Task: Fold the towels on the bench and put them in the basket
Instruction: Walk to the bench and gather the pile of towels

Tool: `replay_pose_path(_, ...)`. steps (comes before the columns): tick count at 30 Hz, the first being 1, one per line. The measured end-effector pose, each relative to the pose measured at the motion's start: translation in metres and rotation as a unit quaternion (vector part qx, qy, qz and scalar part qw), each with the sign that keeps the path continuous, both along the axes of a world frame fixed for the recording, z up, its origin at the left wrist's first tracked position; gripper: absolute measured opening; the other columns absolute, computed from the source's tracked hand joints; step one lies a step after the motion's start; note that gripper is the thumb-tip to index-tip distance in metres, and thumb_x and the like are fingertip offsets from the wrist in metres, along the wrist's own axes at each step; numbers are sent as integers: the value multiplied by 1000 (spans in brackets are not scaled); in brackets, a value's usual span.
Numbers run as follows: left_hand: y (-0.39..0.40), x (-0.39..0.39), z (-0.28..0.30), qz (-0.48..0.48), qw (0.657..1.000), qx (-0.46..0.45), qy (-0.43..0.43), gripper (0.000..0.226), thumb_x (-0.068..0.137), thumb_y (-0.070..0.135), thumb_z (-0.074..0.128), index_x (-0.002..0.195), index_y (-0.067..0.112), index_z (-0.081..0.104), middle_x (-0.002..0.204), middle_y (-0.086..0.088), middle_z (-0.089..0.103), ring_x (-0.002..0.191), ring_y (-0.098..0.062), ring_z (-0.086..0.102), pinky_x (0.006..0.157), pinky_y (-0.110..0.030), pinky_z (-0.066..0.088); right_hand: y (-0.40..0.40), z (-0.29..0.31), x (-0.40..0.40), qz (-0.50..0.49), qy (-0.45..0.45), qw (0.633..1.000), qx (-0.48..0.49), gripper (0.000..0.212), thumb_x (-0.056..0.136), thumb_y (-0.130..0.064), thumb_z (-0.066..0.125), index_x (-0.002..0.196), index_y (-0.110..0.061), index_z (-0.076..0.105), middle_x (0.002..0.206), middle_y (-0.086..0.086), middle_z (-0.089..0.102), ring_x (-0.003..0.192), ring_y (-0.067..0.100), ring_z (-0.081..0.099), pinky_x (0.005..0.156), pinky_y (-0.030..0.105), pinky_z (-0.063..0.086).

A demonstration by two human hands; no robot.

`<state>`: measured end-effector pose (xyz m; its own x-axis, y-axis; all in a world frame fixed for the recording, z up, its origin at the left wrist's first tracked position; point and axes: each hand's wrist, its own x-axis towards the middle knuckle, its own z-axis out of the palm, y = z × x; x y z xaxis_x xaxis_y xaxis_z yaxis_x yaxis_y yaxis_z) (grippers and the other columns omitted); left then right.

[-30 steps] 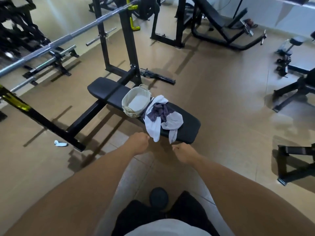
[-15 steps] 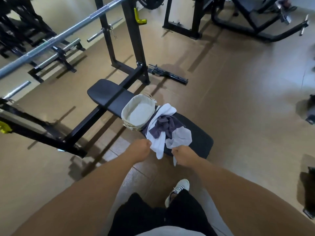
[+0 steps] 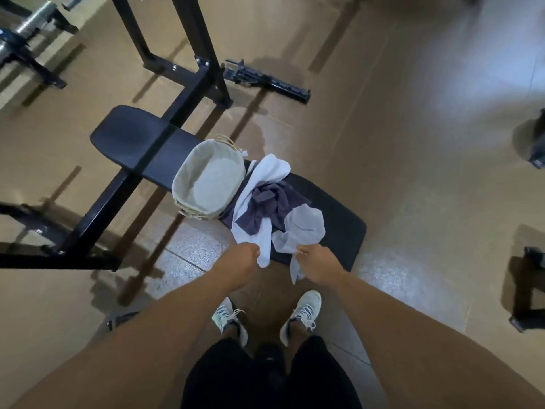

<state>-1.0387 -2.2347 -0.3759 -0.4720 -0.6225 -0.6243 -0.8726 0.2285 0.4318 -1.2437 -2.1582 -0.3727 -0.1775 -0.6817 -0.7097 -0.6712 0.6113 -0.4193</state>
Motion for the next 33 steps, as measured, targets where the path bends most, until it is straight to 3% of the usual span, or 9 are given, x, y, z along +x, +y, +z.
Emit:
replay_pose_path(6, -10, -12, -54, -7, 1000, 15, 0, 32, 106, 17, 38, 114, -2, 62, 113, -20, 64, 103, -35, 60, 90, -46, 47, -8, -63, 4, -27, -20, 999, -7, 33, 106, -23, 41, 99, -4, 67, 98, 13, 70, 90, 30, 66, 87, 45, 55)
replay_pose_path(9, -17, -14, -84, -8, 1000, 6, 9, 30, 105, 17, 38, 103, 0, 62, 104, -19, 64, 96, -36, 60, 86, -48, 47, -13, -98, 5, -15, -15, 999, -24, 36, 105, -30, 41, 105, -8, 69, 102, 14, 71, 86, 26, 67, 79, 39, 57)
replay_pose_path(11, -26, -17, -107, -3, 1000, -17, 26, 33, 106, 19, 36, 90, 0, 59, 93, -17, 62, 87, -34, 58, 81, -50, 47, -25, -123, 3, 0, 2, 999, -53, 35, 105, -32, 42, 121, -13, 68, 111, 12, 70, 88, 24, 63, 71, 29, 49)
replay_pose_path(13, -39, -22, -131, 9, 998, -40, 57, 35, 106, 20, 35, 88, 1, 58, 92, -16, 62, 87, -32, 58, 83, -52, 48, -44, -149, 1, 35, 24, 996, -74, 27, 105, -28, 45, 118, -19, 67, 101, 9, 67, 88, 23, 61, 68, 25, 40)
replay_pose_path(16, -71, -35, -181, -22, 991, -88, 98, 38, 109, 20, 35, 123, 3, 66, 135, -13, 62, 130, -31, 51, 117, -42, 31, -84, -177, -12, -3, 92, 977, -191, 16, 94, -29, 65, 101, -18, 75, 87, 3, 71, 69, 18, 58, 54, 25, 41)
replay_pose_path(19, -108, -52, -236, -23, 967, -214, 139, 45, 105, 25, 34, 135, 5, 62, 149, -12, 53, 145, -30, 39, 121, -43, 27, -121, -208, -28, 7, 87, 971, -221, 33, 102, -31, 49, 128, -20, 66, 115, 6, 73, 104, 28, 67, 87, 39, 54)
replay_pose_path(24, -140, -73, -316, -23, 927, -332, 174, 47, 103, 32, 39, 138, 9, 59, 149, -9, 54, 142, -28, 44, 118, -45, 34, -154, -277, -47, 69, 134, 935, -320, 34, 98, -31, 54, 129, -22, 65, 121, 1, 72, 112, 26, 64, 91, 40, 52)
replay_pose_path(27, -140, -81, -347, -20, 905, -386, 176, 47, 102, 35, 41, 138, 12, 60, 149, -8, 53, 140, -26, 46, 116, -43, 35, -162, -312, -51, 97, 167, 921, -339, 29, 96, -34, 54, 120, -23, 67, 116, 0, 71, 111, 24, 62, 88, 40, 52)
replay_pose_path(33, -129, -79, -352, 27, 879, -417, 230, 42, 98, 29, 50, 135, 14, 63, 148, -4, 54, 141, -23, 44, 118, -35, 30, -165, -333, -42, 88, 204, 904, -365, 30, 98, -35, 50, 122, -24, 65, 119, 1, 71, 113, 25, 62, 88, 39, 52)
